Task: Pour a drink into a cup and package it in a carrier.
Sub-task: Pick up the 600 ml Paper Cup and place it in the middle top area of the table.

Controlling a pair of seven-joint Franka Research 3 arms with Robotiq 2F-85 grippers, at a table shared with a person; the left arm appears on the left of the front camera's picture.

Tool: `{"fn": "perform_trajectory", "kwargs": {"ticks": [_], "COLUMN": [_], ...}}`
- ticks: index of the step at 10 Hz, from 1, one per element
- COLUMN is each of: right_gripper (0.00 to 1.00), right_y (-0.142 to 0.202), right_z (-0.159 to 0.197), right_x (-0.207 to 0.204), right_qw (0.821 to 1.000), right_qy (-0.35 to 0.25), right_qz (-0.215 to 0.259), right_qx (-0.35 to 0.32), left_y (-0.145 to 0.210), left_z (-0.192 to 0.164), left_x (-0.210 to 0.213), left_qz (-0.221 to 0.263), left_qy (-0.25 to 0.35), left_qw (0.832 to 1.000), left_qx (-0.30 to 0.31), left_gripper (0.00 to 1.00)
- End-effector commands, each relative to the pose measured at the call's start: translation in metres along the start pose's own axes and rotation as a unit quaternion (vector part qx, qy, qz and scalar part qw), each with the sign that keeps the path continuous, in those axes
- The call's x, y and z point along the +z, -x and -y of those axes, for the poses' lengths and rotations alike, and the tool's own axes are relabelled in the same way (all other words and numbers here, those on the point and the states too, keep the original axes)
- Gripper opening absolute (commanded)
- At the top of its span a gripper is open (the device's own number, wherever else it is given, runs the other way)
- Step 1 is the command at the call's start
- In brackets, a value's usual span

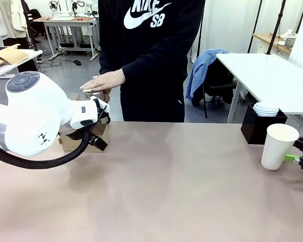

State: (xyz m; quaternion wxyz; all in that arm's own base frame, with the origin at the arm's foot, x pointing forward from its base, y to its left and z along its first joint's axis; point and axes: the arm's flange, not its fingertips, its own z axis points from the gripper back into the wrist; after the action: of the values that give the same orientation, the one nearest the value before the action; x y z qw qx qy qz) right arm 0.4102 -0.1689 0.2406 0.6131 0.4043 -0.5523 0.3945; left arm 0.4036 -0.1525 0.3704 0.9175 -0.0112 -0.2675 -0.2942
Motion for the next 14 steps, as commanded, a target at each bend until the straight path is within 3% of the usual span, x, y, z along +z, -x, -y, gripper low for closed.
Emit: {"fn": "perform_trajectory", "kwargs": {"ticks": [1,7,12,13,14], "right_gripper": [1.0,1.0,1.0,0.8,0.8], "right_y": [0.001,0.008,0.01,0.008,0.014], "right_z": [0.004,0.026,0.029,0.031,0.023], "right_x": [-0.013,-0.039,-0.047,-0.041,-0.045], "right_qw": [1.0,0.999,0.998,0.998,0.999], "right_qy": [0.009,0.041,0.03,0.032,0.028], "right_qz": [0.001,0.019,0.041,0.048,0.028], "right_qx": [-0.006,-0.022,-0.029,-0.032,-0.025], "left_y": [0.0,0.0,0.0,0.0,0.0], "left_z": [0.0,0.0,0.0,0.0,0.0], "left_x": [0.0,0.0,0.0,0.0,0.0], "left_qz": [0.0,0.0,0.0,0.0,0.0], "left_qy": [0.001,0.001,0.001,0.001,0.001], "left_qw": [1.0,1.0,1.0,1.0,1.0], "left_qx": [0.001,0.001,0.001,0.001,0.001], "left_gripper": [1.0,1.0,1.0,1.0,1.0]}}
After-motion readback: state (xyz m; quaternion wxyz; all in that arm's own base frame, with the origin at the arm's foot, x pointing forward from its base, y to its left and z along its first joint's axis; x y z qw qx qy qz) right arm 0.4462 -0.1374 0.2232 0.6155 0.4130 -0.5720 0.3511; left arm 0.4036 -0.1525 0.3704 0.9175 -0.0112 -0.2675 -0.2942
